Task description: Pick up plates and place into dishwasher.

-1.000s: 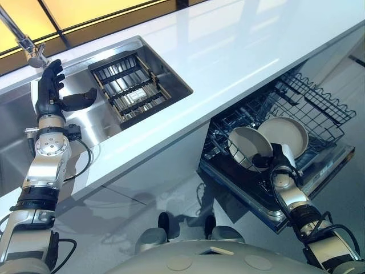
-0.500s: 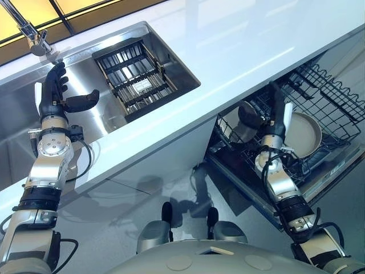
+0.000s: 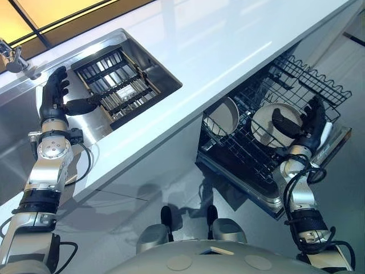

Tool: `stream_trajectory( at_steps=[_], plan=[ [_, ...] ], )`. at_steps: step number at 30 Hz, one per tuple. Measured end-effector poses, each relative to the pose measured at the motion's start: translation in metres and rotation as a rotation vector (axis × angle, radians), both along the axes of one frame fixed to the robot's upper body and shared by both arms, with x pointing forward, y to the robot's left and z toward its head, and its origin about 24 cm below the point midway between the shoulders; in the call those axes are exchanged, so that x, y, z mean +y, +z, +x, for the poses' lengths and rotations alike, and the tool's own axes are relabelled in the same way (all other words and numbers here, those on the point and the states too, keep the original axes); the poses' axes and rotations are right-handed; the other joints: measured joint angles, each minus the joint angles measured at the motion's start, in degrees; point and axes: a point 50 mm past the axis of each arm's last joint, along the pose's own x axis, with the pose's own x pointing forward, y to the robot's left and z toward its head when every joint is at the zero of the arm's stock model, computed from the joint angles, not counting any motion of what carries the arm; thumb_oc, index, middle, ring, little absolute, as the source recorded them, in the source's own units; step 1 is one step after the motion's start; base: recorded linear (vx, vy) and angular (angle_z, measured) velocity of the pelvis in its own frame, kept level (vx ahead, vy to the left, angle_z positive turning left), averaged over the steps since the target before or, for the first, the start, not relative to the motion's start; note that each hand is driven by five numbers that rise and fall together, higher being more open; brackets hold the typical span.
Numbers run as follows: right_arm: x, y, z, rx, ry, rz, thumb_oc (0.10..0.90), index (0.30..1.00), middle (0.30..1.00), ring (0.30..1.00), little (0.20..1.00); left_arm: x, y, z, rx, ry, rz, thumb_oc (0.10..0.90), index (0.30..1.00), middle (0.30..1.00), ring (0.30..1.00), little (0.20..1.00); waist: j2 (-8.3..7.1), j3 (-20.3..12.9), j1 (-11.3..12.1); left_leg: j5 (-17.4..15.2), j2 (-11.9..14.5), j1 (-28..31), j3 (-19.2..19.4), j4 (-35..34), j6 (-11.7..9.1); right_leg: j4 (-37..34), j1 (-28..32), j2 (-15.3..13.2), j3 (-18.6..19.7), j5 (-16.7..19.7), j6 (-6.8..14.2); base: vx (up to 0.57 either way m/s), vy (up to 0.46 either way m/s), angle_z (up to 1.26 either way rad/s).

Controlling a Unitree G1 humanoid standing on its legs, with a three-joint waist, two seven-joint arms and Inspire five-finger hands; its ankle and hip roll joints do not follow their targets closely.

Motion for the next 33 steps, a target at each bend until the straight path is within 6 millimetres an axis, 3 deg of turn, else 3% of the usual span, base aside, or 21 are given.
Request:
stream_trajectory(
  at_steps=[5,20,23,28,33],
  plan=[
    [-0.029,-0.040,-0.018,0.114,-0.131,0.185,0.800,0.900,0.900,0.900,0.900,0.000,0.000,0.000,0.003,-0.017,-0.019,0.800,0.900,0.900,0.900,0.900,0.11,-0.1,0.4,-0.1,0.1,0.1,0.1,0.1,-0.1,0.0,0.2,0.1,0.0,0.1,-0.1,0.05,-0.113,-0.01],
    [-0.042,-0.095,-0.049,0.355,-0.244,0.373,0.800,0.900,0.900,0.900,0.900,0.005,0.007,0.001,0.032,-0.044,0.007,0.800,0.900,0.900,0.900,0.900,0.53,0.1,4.8,0.9,-0.1,-1.7,-4.6,0.2,-0.4,-0.1,0.8,0.2,-4.5,-0.3,-0.5,0.02,-0.082,0.16],
    [-0.047,-0.097,-0.051,0.333,-0.232,0.430,0.800,0.900,0.900,0.900,0.900,0.007,0.012,0.003,0.031,-0.044,0.019,0.800,0.900,0.900,0.900,0.900,0.46,0.8,5.4,1.3,-0.1,-1.9,-5.4,0.2,-0.6,0.0,0.9,0.3,-4.9,-0.4,-0.6,0.00,-0.053,0.14],
    [-0.057,-0.094,-0.052,0.151,-0.161,0.635,0.800,0.900,0.900,0.900,0.900,0.007,0.024,0.008,0.021,-0.075,0.034,0.800,0.900,0.900,0.900,0.900,0.15,3.3,5.5,1.9,0.4,-2.9,-6.5,0.2,-1.4,0.1,0.8,1.1,-5.2,-0.4,-0.6,-0.02,-0.042,0.09],
    [-0.040,-0.099,-0.046,-0.128,-0.098,0.894,0.800,0.900,0.900,0.900,0.900,0.003,0.034,0.017,-0.005,-0.099,0.037,0.800,0.900,0.900,0.900,0.900,-0.22,4.1,4.9,2.1,1.4,-4.6,-6.6,0.8,-1.8,-0.1,0.1,2.1,-5.7,0.1,-1.2,-0.01,-0.014,0.06]
  ],
)
